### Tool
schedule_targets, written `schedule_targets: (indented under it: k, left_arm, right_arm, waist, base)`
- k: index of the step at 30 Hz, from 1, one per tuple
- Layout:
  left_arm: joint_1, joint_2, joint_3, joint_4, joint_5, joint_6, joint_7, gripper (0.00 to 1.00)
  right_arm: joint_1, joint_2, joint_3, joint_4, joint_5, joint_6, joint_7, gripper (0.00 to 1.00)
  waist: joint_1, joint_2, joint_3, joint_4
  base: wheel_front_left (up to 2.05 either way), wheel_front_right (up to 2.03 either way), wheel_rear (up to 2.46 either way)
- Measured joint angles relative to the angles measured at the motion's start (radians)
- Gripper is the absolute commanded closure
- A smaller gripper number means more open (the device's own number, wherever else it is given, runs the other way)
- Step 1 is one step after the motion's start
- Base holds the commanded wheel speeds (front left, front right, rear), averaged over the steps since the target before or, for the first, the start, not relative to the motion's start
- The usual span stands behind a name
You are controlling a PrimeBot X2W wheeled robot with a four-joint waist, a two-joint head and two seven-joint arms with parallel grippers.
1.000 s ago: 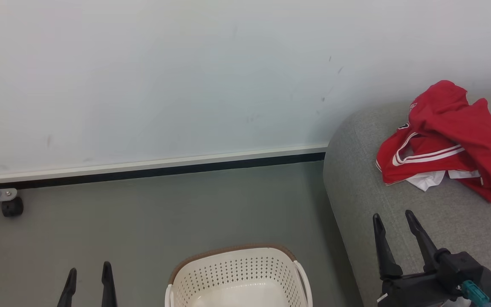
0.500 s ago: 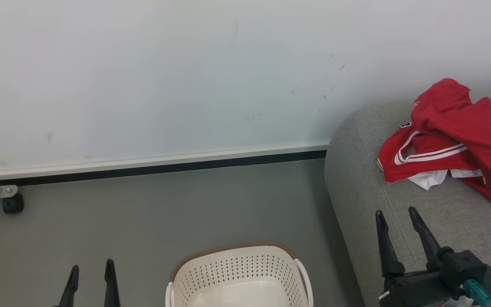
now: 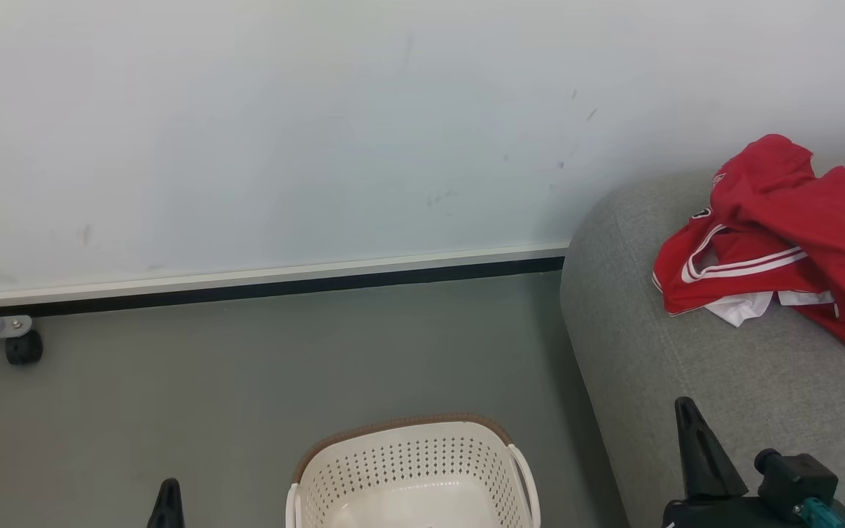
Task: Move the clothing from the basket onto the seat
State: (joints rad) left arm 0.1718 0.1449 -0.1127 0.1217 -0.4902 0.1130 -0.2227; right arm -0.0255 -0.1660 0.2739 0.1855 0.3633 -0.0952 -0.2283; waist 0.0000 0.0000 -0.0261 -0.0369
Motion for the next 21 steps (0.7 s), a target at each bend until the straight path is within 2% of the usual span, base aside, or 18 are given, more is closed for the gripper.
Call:
schedule_targets:
  k: [21]
  left_arm:
    - [-0.049, -0.022, 0.048, 0.036, -0.260, -0.053, 0.081, 1.00]
  right_arm:
    - [-0.007, 0.028, -0.096, 0.026, 0.295, 0.050, 0.088, 1.00]
  waist:
    - [0.0000, 0.0000, 0.006, 0.009]
  base:
    - [0.00, 0.00, 0.00]
